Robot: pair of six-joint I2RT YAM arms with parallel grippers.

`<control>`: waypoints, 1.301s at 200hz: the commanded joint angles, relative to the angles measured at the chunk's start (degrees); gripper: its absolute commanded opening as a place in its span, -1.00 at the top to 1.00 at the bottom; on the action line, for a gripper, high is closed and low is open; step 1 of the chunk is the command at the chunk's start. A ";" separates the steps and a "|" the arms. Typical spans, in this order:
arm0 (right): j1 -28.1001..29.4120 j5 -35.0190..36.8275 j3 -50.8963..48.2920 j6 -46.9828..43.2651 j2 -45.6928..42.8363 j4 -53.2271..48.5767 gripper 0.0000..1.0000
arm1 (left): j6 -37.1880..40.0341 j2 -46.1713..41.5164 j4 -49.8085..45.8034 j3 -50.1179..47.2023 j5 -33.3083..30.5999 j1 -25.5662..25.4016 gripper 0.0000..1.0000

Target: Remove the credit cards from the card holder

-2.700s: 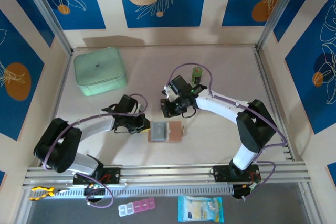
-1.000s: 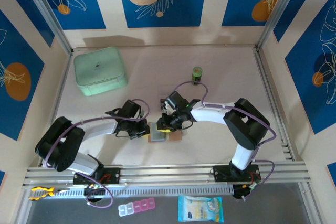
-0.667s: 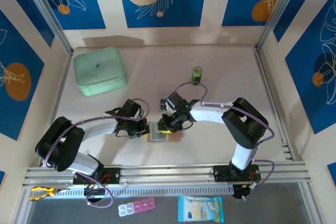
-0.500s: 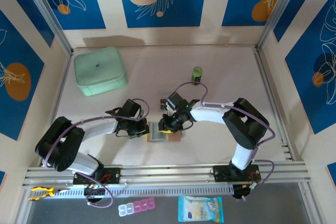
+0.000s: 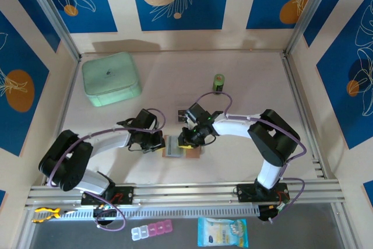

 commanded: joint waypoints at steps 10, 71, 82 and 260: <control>-0.36 -0.16 -0.83 -0.28 -0.67 -0.82 0.53 | 0.17 -2.86 -1.24 1.63 -0.37 -0.57 0.87; -0.37 -0.52 -0.57 -0.33 -0.48 -0.90 0.54 | -3.88 -3.18 6.71 0.93 5.10 -1.02 0.44; -0.43 -0.56 -0.61 -0.39 -0.47 -0.89 0.54 | -4.25 -2.25 7.84 0.93 5.97 -1.16 0.42; -3.10 3.67 -2.02 -1.36 -10.22 -6.26 0.43 | -6.58 1.29 10.51 4.16 8.46 -4.23 0.41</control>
